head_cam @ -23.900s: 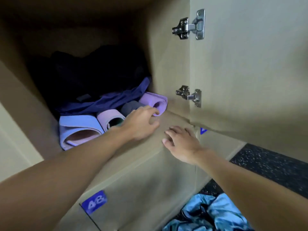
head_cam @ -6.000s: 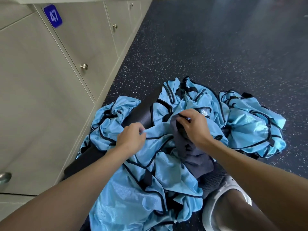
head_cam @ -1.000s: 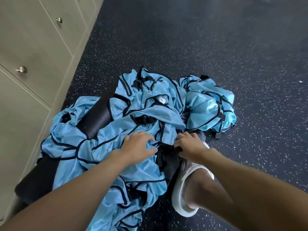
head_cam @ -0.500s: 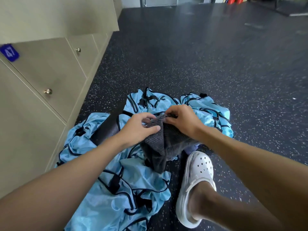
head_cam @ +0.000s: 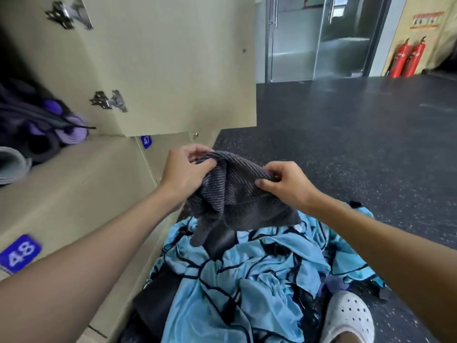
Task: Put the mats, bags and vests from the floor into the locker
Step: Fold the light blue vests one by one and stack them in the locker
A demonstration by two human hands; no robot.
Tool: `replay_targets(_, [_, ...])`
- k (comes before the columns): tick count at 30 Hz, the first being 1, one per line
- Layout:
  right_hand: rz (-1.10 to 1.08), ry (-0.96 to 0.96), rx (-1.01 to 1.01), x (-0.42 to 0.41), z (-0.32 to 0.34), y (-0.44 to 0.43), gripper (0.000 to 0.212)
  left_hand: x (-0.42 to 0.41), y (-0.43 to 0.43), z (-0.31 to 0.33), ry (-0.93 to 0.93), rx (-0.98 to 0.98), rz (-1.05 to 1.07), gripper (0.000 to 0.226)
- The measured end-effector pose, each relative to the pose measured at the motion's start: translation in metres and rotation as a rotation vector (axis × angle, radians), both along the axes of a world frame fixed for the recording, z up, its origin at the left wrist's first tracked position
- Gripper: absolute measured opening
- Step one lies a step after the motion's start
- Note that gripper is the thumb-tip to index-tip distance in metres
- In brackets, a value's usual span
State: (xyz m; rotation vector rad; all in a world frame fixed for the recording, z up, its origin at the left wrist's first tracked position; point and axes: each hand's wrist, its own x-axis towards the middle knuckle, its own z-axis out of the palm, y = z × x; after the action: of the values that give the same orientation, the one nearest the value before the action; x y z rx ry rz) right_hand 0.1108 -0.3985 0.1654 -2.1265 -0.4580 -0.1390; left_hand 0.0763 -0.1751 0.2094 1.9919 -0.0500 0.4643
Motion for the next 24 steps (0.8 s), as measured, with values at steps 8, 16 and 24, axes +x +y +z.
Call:
replay_targets(8, [0.025, -0.094, 0.366, 0.018, 0.059, 0.138, 0.011, -0.015, 0.093, 0.034, -0.16, -0.124, 0.34, 0.015])
replay_targets(16, [0.282, -0.153, 0.49, 0.014, 0.112, 0.271, 0.006, -0.031, 0.165, 0.075, -0.135, -0.391, 0.388, 0.04])
replay_targets(24, [0.694, 0.13, 0.494, 0.019, 0.134, 0.346, 0.04, -0.024, 0.229, 0.092, -0.304, -0.68, 0.576, 0.039])
